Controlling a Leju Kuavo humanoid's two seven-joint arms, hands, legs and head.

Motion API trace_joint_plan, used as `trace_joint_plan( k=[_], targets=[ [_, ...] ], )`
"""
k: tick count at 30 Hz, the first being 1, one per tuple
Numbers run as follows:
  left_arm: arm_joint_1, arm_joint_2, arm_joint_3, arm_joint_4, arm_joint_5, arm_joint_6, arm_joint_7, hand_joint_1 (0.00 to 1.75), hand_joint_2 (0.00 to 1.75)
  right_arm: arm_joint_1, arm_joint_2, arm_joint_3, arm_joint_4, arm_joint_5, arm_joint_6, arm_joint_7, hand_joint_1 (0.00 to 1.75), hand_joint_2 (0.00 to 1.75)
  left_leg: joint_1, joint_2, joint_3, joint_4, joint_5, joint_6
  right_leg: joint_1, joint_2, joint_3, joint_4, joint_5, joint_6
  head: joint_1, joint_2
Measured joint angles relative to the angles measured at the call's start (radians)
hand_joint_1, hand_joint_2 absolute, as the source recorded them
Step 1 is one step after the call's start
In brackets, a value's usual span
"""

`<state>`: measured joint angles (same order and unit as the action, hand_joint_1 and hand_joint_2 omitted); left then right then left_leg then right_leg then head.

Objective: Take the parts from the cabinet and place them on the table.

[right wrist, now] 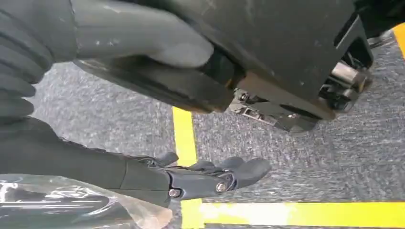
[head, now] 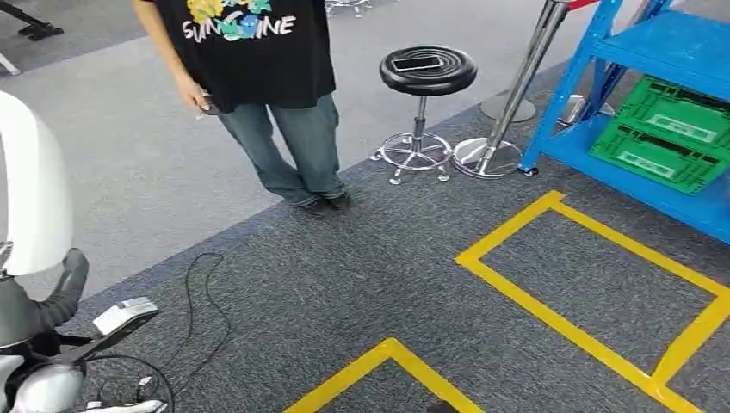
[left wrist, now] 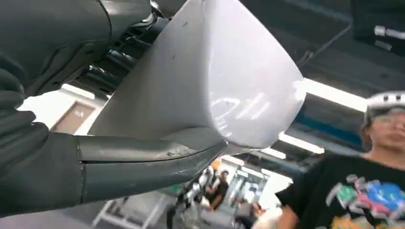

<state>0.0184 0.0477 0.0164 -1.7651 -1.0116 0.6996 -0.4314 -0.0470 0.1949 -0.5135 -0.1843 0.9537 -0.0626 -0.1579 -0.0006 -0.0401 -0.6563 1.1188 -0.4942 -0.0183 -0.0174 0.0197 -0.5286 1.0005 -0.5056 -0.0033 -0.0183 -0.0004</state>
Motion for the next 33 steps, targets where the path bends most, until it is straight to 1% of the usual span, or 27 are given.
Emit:
trace_joint_plan(
  k=[2, 3, 4, 5, 6, 7, 8, 9, 12, 13, 14, 15, 16, 17, 18, 19, 20, 22, 23, 24, 27, 28, 29, 30, 31, 32, 33],
  targets=[
    [-0.002, 0.0, -0.007, 0.002, 0.0, 0.0, 0.001, 1.75, 1.75, 0.004, -0.002, 0.0, 0.0, 0.0, 0.0, 0.0, 0.0, 1.75, 0.007, 0.027, -0.077, 0.159, -0.066, -0.009, 0.003, -0.032, 0.001, 0.0, -0.004, -0.004, 0.0, 0.0],
    [-0.001, 0.001, -0.01, 0.005, -0.002, 0.0, 0.001, 1.75, 1.75, 0.004, -0.003, 0.0, 0.0, -0.001, 0.0, 0.0, 0.0, 1.75, 0.011, 0.029, -0.101, 0.208, -0.076, -0.012, 0.004, -0.048, 0.001, 0.0, -0.005, -0.004, -0.001, 0.0],
    [-0.001, 0.001, -0.011, 0.008, -0.003, 0.0, 0.002, 1.75, 1.75, 0.003, -0.004, 0.0, 0.0, -0.002, 0.0, 0.0, 0.0, 1.75, 0.012, 0.031, -0.097, 0.202, -0.06, -0.013, 0.004, -0.062, 0.003, 0.0, -0.007, -0.004, 0.0, 0.0],
    [-0.002, 0.001, -0.013, 0.008, -0.004, 0.0, 0.003, 1.75, 1.75, 0.004, -0.004, 0.0, 0.0, -0.002, 0.003, 0.0, 0.0, 1.75, 0.013, 0.033, -0.071, 0.153, -0.025, -0.012, 0.005, -0.076, 0.005, 0.0, -0.009, -0.002, -0.001, 0.0],
    [-0.002, 0.002, -0.015, 0.008, -0.005, 0.0, 0.003, 1.75, 1.75, 0.004, -0.004, 0.0, 0.0, -0.003, 0.004, -0.002, 0.0, 1.75, 0.012, 0.04, -0.03, 0.075, 0.017, -0.01, 0.005, -0.087, 0.01, 0.0, -0.013, 0.0, 0.0, 0.0],
    [-0.004, 0.003, -0.017, 0.008, -0.005, 0.0, 0.003, 1.75, 1.75, 0.004, -0.004, 0.0, 0.0, -0.003, 0.003, -0.004, 0.0, 1.75, 0.01, 0.061, 0.019, -0.014, 0.056, -0.005, 0.005, -0.099, 0.015, 0.0, -0.016, 0.003, 0.0, 0.0],
    [-0.009, 0.002, -0.019, 0.008, -0.005, 0.0, 0.003, 1.75, 1.75, 0.005, -0.004, 0.0, 0.0, -0.003, 0.002, -0.006, 0.0, 1.75, 0.001, 0.126, 0.052, -0.079, 0.059, 0.004, 0.008, -0.108, 0.019, 0.0, -0.02, 0.007, -0.001, 0.0],
    [-0.018, 0.002, -0.021, 0.008, -0.007, 0.0, 0.003, 1.75, 1.75, 0.007, -0.004, 0.0, 0.0, -0.003, -0.001, -0.009, 0.0, 1.75, -0.013, 0.145, 0.057, -0.1, 0.049, 0.015, 0.017, -0.12, 0.017, 0.005, -0.026, 0.015, -0.003, 0.0],
    [-0.024, 0.001, -0.025, 0.009, -0.015, 0.0, 0.01, 1.75, 1.75, 0.006, -0.005, 0.0, 0.0, -0.001, -0.006, -0.011, 0.0, 1.75, -0.014, 0.106, 0.048, -0.098, 0.049, 0.031, 0.018, -0.159, 0.028, -0.007, -0.03, 0.026, 0.002, 0.0],
    [-0.027, 0.0, -0.027, 0.009, -0.018, 0.0, 0.011, 1.75, 1.75, 0.004, -0.006, 0.0, -0.001, 0.0, -0.006, -0.011, 0.0, 1.75, -0.006, 0.09, 0.055, -0.108, 0.055, 0.04, 0.017, -0.164, 0.027, -0.005, -0.039, 0.035, 0.002, 0.0],
    [-0.031, -0.002, -0.034, 0.009, -0.023, 0.0, 0.017, 1.75, 1.75, 0.003, -0.008, 0.0, -0.001, -0.001, -0.008, -0.011, 0.0, 1.75, -0.004, 0.081, 0.057, -0.111, 0.057, 0.044, 0.014, -0.1, 0.018, 0.017, -0.056, 0.04, 0.006, 0.0],
    [-0.042, -0.004, -0.045, 0.01, -0.026, 0.0, 0.02, 1.75, 1.75, 0.003, -0.008, 0.0, -0.001, -0.001, -0.01, -0.011, 0.0, 1.75, -0.002, 0.069, 0.055, -0.111, 0.057, 0.051, 0.013, -0.055, -0.011, 0.077, -0.089, 0.039, 0.008, 0.0],
    [-0.047, -0.004, -0.05, 0.011, -0.028, 0.0, 0.022, 1.75, 1.75, 0.005, -0.009, -0.001, -0.001, -0.002, -0.011, -0.01, 0.0, 1.75, -0.002, 0.054, 0.054, -0.111, 0.056, 0.055, 0.013, -0.036, -0.053, 0.162, -0.126, 0.039, 0.013, 0.0],
    [-0.047, -0.007, -0.054, 0.011, -0.03, 0.0, 0.022, 1.75, 1.75, 0.004, -0.01, -0.001, -0.001, 0.0, -0.013, -0.011, 0.0, 1.75, -0.003, 0.04, 0.054, -0.11, 0.056, 0.056, 0.014, -0.028, -0.098, 0.246, -0.159, 0.04, 0.014, 0.0],
    [-0.046, -0.008, -0.061, 0.012, -0.031, 0.0, 0.022, 1.75, 1.75, -0.004, -0.011, -0.001, -0.001, 0.002, -0.013, -0.01, 0.0, 1.75, -0.004, 0.028, 0.054, -0.109, 0.055, 0.057, 0.015, -0.026, -0.131, 0.302, -0.171, 0.04, 0.014, 0.0],
    [-0.046, -0.008, -0.068, 0.014, -0.033, -0.001, 0.024, 1.75, 1.75, -0.008, -0.012, -0.001, -0.001, 0.003, -0.013, -0.003, 0.0, 1.75, -0.004, 0.015, 0.055, -0.109, 0.055, 0.057, 0.015, -0.024, -0.143, 0.313, -0.158, 0.039, 0.013, 0.0],
    [-0.046, -0.008, -0.073, 0.014, -0.036, -0.001, 0.026, 1.75, 1.75, -0.008, -0.013, -0.001, -0.001, 0.003, -0.016, 0.001, 0.0, 1.75, -0.003, -0.002, 0.057, -0.109, 0.055, 0.057, 0.015, -0.023, -0.132, 0.278, -0.121, 0.037, 0.015, 0.0],
    [-0.047, -0.008, -0.081, 0.015, -0.037, -0.001, 0.031, 1.75, 1.75, -0.005, -0.014, -0.001, -0.001, 0.006, -0.019, 0.007, 0.0, 1.75, -0.002, -0.034, 0.061, -0.107, 0.055, 0.055, 0.013, -0.005, -0.062, 0.111, -0.019, 0.032, 0.015, 0.0],
    [-0.047, -0.009, -0.086, 0.015, -0.037, -0.001, 0.034, 1.75, 1.75, -0.003, -0.016, -0.001, -0.001, 0.007, -0.019, 0.007, 0.0, 1.75, 0.0, -0.047, 0.06, -0.106, 0.053, 0.052, 0.01, 0.036, -0.034, 0.038, 0.01, 0.029, 0.016, 0.0],
    [-0.049, -0.008, -0.088, 0.015, -0.037, 0.0, 0.035, 1.75, 1.75, 0.0, -0.017, -0.001, 0.0, 0.007, -0.019, 0.008, 0.0, 1.75, -0.007, -0.057, 0.052, -0.097, 0.053, 0.045, 0.003, 0.073, -0.025, 0.017, 0.0, 0.029, 0.015, 0.0],
    [-0.046, -0.008, -0.092, 0.016, -0.036, 0.0, 0.037, 1.75, 1.75, -0.003, -0.017, -0.001, -0.001, 0.008, -0.019, 0.009, 0.0, 1.75, 0.005, -0.09, 0.041, -0.104, 0.065, 0.025, 0.01, 0.045, -0.012, 0.009, -0.005, 0.023, 0.015, 0.0],
    [-0.046, -0.008, -0.093, 0.015, -0.037, 0.0, 0.037, 1.75, 1.75, -0.004, -0.015, -0.001, 0.0, 0.009, -0.019, 0.008, 0.0, 1.75, 0.001, -0.104, 0.04, -0.104, 0.066, 0.02, 0.004, 0.03, -0.006, 0.0, -0.001, 0.016, 0.015, 0.0],
    [-0.044, -0.008, -0.095, 0.015, -0.037, 0.0, 0.037, 1.75, 1.75, -0.005, -0.013, -0.001, -0.001, 0.009, -0.018, 0.008, 0.0, 1.75, 0.0, -0.082, 0.04, -0.098, 0.059, 0.02, 0.0, 0.016, 0.001, -0.008, 0.003, 0.01, 0.015, 0.0],
    [-0.049, -0.007, -0.096, 0.015, -0.037, 0.0, 0.036, 1.75, 1.75, -0.002, -0.014, -0.001, -0.001, 0.01, -0.019, 0.008, 0.0, 1.75, -0.006, -0.029, 0.025, -0.061, 0.034, 0.013, 0.001, 0.005, 0.007, -0.011, 0.001, 0.007, 0.003, 0.0],
    [-0.052, -0.006, -0.096, 0.016, -0.037, 0.0, 0.036, 1.75, 1.75, 0.0, -0.014, -0.001, 0.0, 0.01, -0.019, 0.008, 0.0, 1.75, -0.004, 0.005, -0.011, 0.014, -0.005, 0.006, 0.004, -0.012, 0.009, -0.011, -0.001, 0.004, 0.0, 0.0],
    [-0.051, -0.007, -0.097, 0.016, -0.036, 0.0, 0.037, 1.75, 1.75, 0.004, -0.015, -0.001, 0.0, 0.01, -0.019, 0.008, 0.0, 1.75, 0.0, 0.022, -0.055, 0.106, -0.044, 0.001, 0.006, -0.028, 0.01, -0.01, -0.004, 0.0, 0.0, 0.0],
    [-0.048, -0.008, -0.097, 0.016, -0.036, 0.0, 0.036, 1.75, 1.75, 0.005, -0.015, -0.001, -0.001, 0.01, -0.019, 0.009, 0.0, 1.75, 0.004, 0.029, -0.094, 0.184, -0.071, -0.002, 0.008, -0.042, 0.01, -0.01, -0.006, -0.001, 0.0, 0.0]
  ],
)
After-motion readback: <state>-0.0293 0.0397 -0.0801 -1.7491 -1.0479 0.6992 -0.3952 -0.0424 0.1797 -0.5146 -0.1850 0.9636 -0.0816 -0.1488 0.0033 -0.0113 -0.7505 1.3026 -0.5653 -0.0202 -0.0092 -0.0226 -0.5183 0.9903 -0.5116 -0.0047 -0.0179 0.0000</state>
